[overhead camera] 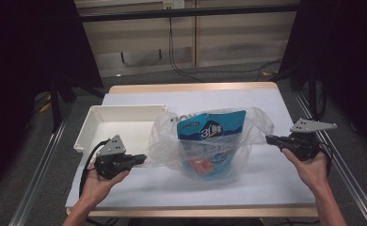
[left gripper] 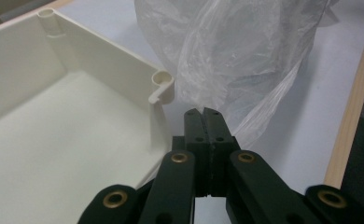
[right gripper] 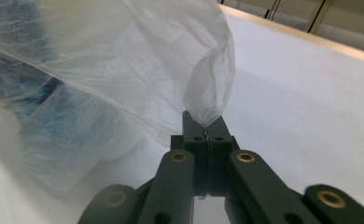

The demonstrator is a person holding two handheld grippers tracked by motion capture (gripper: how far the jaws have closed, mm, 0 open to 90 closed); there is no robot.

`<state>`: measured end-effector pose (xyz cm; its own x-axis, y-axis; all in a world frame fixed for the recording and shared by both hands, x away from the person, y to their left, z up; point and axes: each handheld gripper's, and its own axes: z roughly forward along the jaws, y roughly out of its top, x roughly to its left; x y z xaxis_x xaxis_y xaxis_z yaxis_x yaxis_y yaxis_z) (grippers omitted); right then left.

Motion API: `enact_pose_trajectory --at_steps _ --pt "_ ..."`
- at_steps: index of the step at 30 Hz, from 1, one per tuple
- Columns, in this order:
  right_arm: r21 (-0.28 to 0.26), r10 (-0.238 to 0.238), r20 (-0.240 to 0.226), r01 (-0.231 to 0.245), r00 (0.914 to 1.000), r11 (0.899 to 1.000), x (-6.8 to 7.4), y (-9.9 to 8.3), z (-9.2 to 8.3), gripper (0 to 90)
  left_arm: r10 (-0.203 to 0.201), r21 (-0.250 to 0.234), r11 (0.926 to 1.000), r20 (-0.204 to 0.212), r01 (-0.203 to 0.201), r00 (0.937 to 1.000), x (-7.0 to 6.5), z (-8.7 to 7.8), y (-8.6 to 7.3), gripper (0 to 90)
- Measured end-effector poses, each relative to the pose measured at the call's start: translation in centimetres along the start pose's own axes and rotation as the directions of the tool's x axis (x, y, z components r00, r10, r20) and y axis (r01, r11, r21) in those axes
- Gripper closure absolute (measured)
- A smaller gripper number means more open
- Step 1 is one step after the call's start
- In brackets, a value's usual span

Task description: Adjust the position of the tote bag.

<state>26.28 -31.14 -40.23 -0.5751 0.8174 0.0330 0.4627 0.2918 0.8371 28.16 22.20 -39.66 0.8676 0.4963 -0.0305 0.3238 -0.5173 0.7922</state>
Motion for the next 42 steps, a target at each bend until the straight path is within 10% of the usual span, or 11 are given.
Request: enact_pose_trajectory --at_steps 11,20,42 --pt "-0.056 0.023 -0.075 -0.027 0.9969 0.998 1.0 -3.5 -2.1 89.9 -0.014 0.011 0.9998 0.034 0.014 0.9993 -1.2 -0.3 -2.4 90.0" --pt "0.076 0.003 -0.070 0.003 0.9975 0.997 2.4 -5.4 0.2 90.0 -0.054 0.081 0.9954 0.049 0.050 0.9973 -1.2 0.9 -5.2 90.0" --pt "0.185 0.032 -0.060 -0.020 0.9977 0.983 1.7 -8.9 0.2 90.0 -0.047 0.203 0.9787 0.070 0.032 0.9965 -2.2 3.4 -6.4 90.0"
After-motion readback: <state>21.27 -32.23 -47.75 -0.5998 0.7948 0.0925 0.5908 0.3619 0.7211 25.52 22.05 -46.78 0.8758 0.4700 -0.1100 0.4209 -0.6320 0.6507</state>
